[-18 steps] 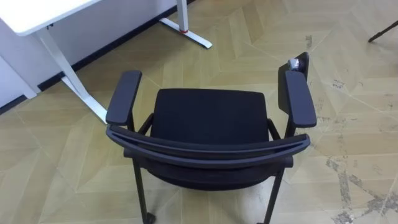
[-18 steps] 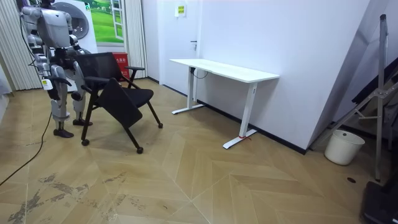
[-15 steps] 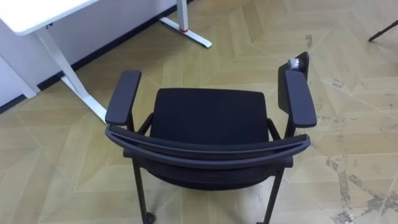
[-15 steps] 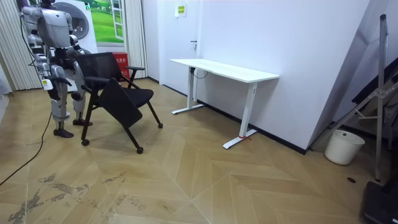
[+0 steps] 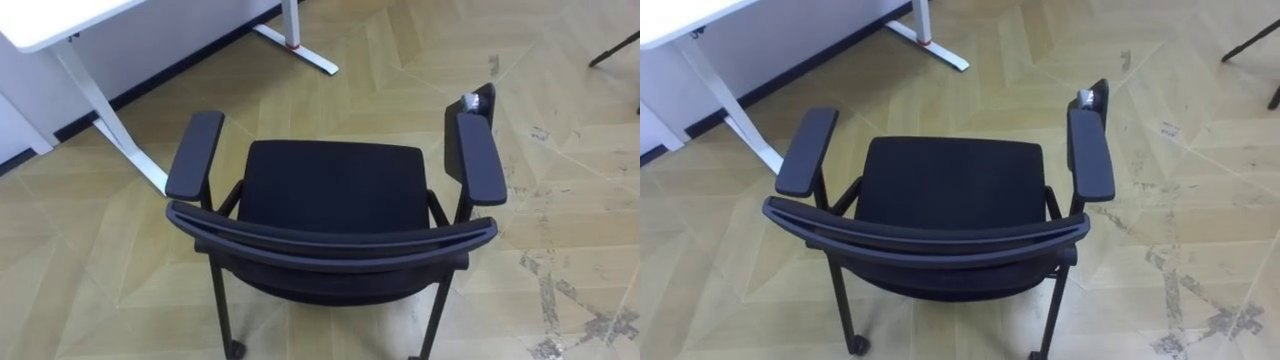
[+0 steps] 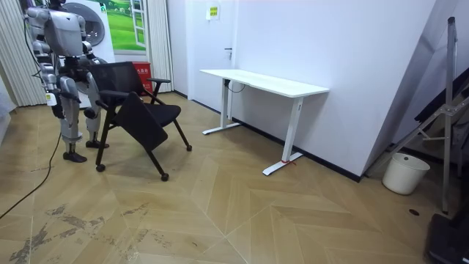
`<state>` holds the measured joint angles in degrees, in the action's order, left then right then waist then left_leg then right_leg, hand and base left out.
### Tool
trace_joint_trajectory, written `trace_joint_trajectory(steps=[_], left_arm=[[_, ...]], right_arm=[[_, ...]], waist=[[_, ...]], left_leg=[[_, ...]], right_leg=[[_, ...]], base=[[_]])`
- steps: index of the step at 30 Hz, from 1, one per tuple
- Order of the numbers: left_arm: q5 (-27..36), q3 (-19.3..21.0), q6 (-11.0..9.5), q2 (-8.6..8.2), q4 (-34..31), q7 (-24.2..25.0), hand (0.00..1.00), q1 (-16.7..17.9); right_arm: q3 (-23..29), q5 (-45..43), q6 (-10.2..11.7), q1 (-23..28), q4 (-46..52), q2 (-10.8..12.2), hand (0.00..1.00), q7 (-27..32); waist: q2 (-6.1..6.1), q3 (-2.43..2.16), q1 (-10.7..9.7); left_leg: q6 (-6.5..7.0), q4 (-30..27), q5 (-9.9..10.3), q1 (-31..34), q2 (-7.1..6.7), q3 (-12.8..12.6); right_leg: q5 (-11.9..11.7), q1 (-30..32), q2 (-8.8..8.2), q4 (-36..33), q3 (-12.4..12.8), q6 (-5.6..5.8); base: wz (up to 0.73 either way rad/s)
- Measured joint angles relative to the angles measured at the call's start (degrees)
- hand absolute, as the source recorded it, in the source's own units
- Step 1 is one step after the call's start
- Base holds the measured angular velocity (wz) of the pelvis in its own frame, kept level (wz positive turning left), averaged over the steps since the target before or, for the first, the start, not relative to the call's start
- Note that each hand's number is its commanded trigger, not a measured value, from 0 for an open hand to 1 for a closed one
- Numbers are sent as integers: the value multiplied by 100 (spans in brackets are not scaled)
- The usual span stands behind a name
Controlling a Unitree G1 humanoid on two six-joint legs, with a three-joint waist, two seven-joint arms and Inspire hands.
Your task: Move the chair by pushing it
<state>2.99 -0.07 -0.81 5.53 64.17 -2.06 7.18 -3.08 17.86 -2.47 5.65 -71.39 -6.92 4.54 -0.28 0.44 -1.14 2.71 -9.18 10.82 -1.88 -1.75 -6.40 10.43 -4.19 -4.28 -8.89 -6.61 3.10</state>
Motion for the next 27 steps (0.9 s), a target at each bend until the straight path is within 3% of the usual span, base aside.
trace_joint_trajectory(steps=[10,19,23,27], left_arm=[[326,41,-5,-4,118,0,0,24],[306,586,5,-8,176,-265,0,165],[196,857,67,-3,176,-499,0,164],[198,1027,75,85,96,-805,0,161]], right_arm=[[31,51,-8,0,-24,2,0,89],[54,291,-16,10,-170,1,0,62],[104,291,-23,84,-259,-13,0,16],[344,254,-15,55,-265,-26,0,-4]], waist=[[-6,5,12],[-39,-7,26],[5,-21,154],[81,5,158]], left_leg=[[-11,8,8,-62,9,-5],[-17,4,15,-109,16,-28],[-19,-8,32,-156,20,-53],[-14,-41,46,-203,21,-14]], right_leg=[[-1,-43,11,-2,27,-2],[-3,-79,16,7,14,-5],[-6,-88,21,5,31,-10],[-7,-187,21,4,24,-12]], base=[[-1],[0],[-3],[1]])
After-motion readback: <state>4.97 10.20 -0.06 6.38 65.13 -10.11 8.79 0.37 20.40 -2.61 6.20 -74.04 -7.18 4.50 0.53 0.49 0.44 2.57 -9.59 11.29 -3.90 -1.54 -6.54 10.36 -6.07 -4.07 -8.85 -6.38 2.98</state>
